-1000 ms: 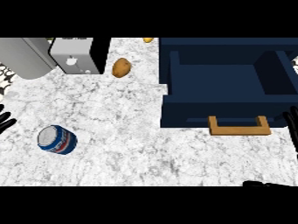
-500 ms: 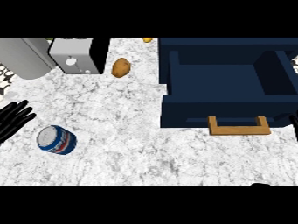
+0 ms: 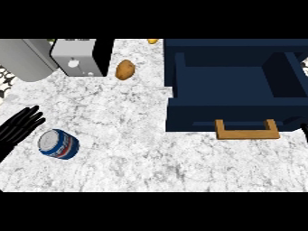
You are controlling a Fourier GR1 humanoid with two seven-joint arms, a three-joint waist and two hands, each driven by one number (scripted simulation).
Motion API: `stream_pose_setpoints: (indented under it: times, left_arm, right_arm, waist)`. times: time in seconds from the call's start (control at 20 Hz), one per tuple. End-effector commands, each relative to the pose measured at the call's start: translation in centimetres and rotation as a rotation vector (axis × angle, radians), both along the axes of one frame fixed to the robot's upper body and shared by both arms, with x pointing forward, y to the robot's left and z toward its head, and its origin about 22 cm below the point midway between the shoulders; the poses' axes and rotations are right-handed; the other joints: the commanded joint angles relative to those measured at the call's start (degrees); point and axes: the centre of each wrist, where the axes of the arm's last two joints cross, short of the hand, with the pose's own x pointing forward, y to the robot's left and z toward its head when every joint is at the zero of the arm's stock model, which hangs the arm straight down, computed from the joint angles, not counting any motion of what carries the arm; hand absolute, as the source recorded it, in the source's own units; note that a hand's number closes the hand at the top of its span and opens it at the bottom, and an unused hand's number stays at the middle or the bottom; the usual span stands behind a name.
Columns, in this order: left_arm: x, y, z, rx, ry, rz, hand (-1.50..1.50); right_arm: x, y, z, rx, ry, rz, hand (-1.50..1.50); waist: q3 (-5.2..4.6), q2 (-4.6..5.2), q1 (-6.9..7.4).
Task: Pick up the can, place it into the drawer and close the drawer
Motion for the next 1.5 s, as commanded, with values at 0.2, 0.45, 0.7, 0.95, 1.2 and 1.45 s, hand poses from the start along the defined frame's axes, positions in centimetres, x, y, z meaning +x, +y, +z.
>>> stream_pose_setpoints:
  times: [0.2,0.45,0.7,0.95,1.2,1.45]
  left_arm:
    - [2.1,-0.5,-2.5,0.022,0.013,0.043,-1.50]
    - [1.0,3.0,-2.8,0.017,0.012,0.052,-1.50]
    - [1.2,3.2,-6.8,0.046,0.024,0.065,-1.50]
    - [1.0,2.0,-7.4,0.053,0.045,0.046,-1.50]
    - [2.0,4.2,-9.6,0.043,0.055,0.068,-1.50]
    - [2.7,4.5,-9.9,0.044,0.065,0.086,-1.50]
  right_arm:
    - [0.7,-0.4,1.8,0.005,-0.001,0.008,-1.50]
    - [0.7,1.6,0.5,0.002,-0.009,0.003,-1.50]
    - [0.2,1.9,-0.5,-0.017,-0.017,0.004,-1.50]
    - [0.6,2.1,-1.0,-0.007,-0.004,0.005,-1.50]
    - [0.8,-1.0,-0.4,-0.005,-0.010,-0.010,-1.50]
    - [-1.2,0.9,-0.8,0.007,-0.009,0.000,-1.50]
  waist:
    - [-0.01,0.02,-0.06]
    - [0.00,0.00,0.08]
    - [-0.03,0.06,-0.18]
    - [0.00,-0.01,0.17]
    - [-0.05,0.15,-0.40]
    - [-0.05,0.08,-0.69]
